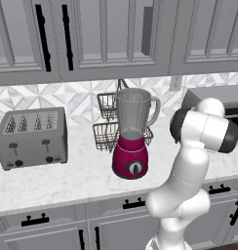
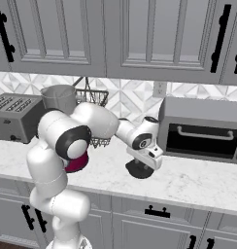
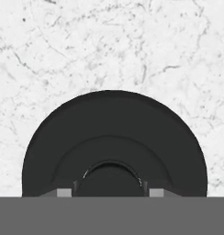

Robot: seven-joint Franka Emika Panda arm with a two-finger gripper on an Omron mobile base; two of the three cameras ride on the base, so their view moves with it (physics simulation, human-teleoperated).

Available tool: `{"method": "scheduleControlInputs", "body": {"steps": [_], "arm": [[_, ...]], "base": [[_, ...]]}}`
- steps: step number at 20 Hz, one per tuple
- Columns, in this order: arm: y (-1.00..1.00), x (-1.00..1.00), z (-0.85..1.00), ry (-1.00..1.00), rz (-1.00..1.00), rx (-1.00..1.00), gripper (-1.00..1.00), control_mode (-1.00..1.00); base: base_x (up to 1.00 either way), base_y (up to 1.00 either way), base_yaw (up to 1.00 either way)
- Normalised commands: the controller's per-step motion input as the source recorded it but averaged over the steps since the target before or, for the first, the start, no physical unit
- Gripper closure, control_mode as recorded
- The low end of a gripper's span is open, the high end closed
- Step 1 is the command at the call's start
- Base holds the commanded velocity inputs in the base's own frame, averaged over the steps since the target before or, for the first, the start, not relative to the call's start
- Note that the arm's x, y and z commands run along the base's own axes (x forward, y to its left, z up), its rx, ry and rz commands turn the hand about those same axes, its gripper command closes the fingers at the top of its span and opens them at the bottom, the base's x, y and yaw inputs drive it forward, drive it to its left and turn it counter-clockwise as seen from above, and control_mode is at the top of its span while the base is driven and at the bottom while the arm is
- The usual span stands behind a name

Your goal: Close the lid blender by securely placing the lid on top.

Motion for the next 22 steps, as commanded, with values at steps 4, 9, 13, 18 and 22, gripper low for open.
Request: {"method": "scheduleControlInputs", "body": {"steps": [4, 9, 13, 18, 22], "arm": [[0.03, -0.25, -0.23, 0.00, 0.00, 0.03, 1.00, -1.00], [0.46, -0.23, 0.74, -0.11, 0.00, -0.04, 1.00, -1.00], [0.29, -0.52, 1.00, -0.29, 0.00, -0.06, 1.00, -1.00], [0.27, -0.60, 1.00, -0.26, -0.02, -0.04, 1.00, -1.00], [0.36, -0.41, 1.00, -0.28, -0.02, -0.05, 1.00, -1.00]], "base": [[0.00, 0.00, 0.00], [0.00, 0.00, 0.00], [0.00, 0.00, 0.00], [0.00, 0.00, 0.00], [0.00, 0.00, 0.00]]}}
